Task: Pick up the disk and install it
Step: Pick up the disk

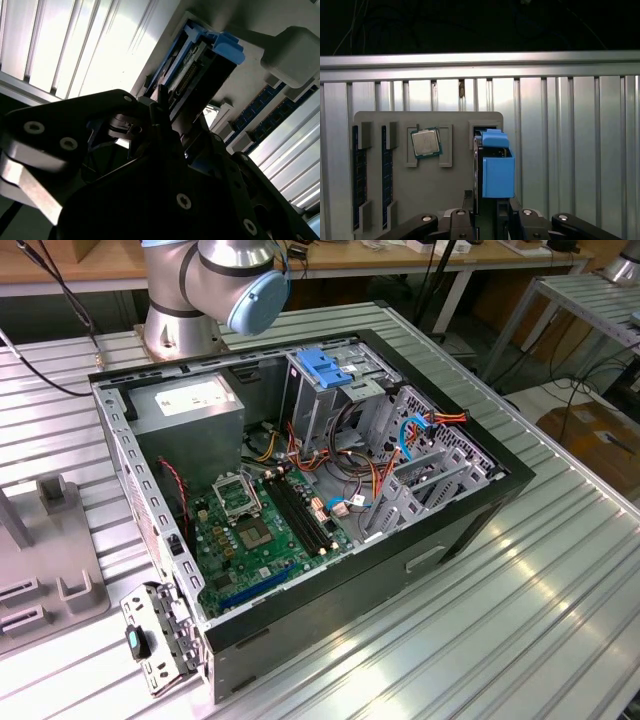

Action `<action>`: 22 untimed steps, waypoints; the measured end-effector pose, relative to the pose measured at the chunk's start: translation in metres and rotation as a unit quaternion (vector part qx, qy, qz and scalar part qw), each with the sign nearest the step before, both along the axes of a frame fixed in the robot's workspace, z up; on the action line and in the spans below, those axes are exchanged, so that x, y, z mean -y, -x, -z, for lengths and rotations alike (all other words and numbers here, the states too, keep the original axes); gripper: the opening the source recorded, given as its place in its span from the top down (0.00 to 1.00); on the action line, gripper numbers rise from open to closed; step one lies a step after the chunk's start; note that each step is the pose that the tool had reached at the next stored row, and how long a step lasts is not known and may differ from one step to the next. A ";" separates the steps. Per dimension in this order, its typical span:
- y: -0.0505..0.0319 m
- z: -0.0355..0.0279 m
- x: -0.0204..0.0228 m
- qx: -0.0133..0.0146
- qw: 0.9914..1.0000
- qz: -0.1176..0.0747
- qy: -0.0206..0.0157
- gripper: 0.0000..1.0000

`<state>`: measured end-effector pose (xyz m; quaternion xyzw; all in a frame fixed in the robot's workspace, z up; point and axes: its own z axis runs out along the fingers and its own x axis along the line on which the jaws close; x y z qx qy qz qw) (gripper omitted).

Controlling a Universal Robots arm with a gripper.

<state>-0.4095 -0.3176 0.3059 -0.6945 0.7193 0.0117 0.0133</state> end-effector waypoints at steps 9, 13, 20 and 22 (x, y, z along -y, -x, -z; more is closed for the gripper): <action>0.0000 -0.0094 0.0000 0.000 1.000 0.000 0.000 0.65; 0.0000 -0.0191 0.0000 0.000 1.000 0.000 0.000 0.65; 0.0000 -0.0365 0.0000 0.000 1.000 0.000 0.000 0.65; 0.0000 -0.0365 -0.0001 0.000 1.000 0.000 0.000 0.65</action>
